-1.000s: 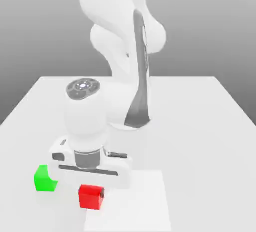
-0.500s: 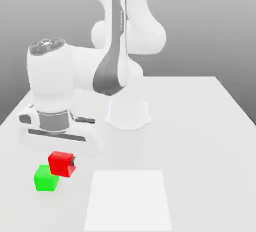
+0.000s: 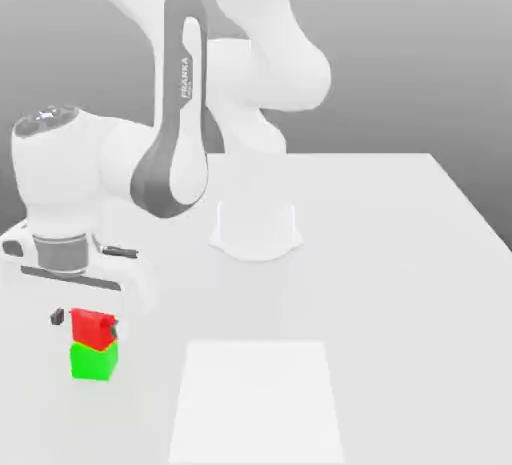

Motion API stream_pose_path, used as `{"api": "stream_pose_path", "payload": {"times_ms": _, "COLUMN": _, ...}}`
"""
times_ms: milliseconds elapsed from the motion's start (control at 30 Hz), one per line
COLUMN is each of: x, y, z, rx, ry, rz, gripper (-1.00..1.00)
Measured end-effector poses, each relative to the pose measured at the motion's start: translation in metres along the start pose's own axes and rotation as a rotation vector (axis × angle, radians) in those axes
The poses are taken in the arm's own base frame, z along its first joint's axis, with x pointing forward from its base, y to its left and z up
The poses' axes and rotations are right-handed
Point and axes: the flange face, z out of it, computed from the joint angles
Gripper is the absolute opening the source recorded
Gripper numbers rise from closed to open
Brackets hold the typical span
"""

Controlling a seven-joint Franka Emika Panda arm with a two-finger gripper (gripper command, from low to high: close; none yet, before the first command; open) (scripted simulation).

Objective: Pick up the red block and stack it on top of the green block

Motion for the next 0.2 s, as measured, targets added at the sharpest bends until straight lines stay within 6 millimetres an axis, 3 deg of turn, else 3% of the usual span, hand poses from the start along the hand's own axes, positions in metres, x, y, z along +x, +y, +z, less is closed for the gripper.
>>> {"api": "stream_pose_path", "payload": {"times_ms": 200, "x": 0.001, "y": 0.000, "z": -0.054, "rx": 0.001, "ry": 0.000, "rz": 0.002, "gripper": 1.00}}
